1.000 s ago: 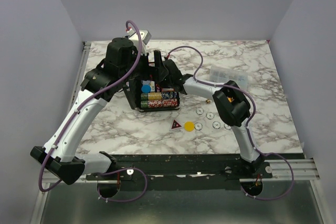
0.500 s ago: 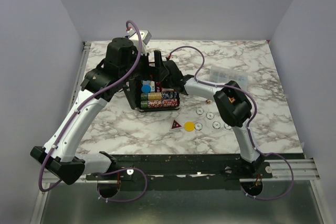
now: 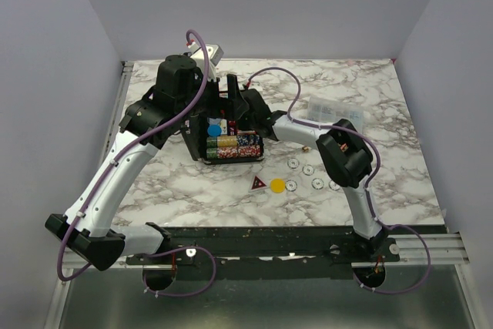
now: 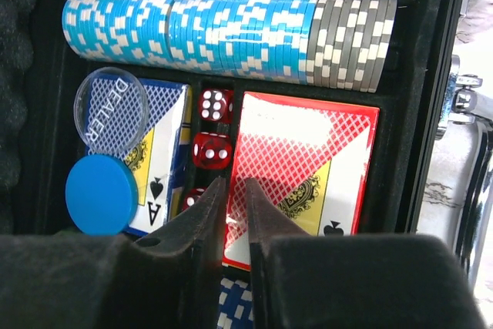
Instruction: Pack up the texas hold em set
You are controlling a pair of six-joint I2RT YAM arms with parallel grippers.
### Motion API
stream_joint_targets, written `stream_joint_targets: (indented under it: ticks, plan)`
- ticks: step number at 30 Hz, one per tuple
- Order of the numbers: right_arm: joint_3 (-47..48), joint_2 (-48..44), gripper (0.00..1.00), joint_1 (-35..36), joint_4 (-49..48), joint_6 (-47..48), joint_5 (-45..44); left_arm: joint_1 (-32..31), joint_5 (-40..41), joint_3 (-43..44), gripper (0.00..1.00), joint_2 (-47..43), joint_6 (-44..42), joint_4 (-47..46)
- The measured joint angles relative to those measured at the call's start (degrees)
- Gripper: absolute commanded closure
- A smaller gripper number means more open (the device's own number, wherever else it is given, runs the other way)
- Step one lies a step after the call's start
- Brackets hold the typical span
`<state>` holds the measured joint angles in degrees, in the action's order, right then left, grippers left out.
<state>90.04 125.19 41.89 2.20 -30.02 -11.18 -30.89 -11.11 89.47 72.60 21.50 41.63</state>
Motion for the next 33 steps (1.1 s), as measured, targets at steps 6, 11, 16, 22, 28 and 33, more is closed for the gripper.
stream_joint_targets:
  ticks: [6,11,16,22,28,33]
  plan:
    - [-0.44,-0.52,0.68,0.00,-0.13,-0.02,2.03,0.00,-0.07,0.00,0.05,0.00,0.00,0.00]
    - [-0.37,-0.37,0.65,0.00,-0.66,-0.31,3.61,0.00,-0.07,0.00,0.05,0.00,0.00,0.00]
    - [1.64,1.20,0.66,0.00,-0.81,-0.42,3.89,0.00,-0.09,0.00,0.05,0.00,0.00,0.00]
    - [4.33,3.08,0.66,0.00,-0.52,-1.31,3.76,0.00,-0.11,0.00,0.05,0.00,0.00,0.00]
    - [5.57,4.48,0.71,0.02,-0.39,-1.88,3.89,0.00,-0.26,0.00,0.05,0.00,0.09,0.00]
    - [5.60,4.63,0.72,-0.09,-0.55,-2.12,4.94,0.00,-0.37,-0.02,0.05,0.00,0.20,0.00]
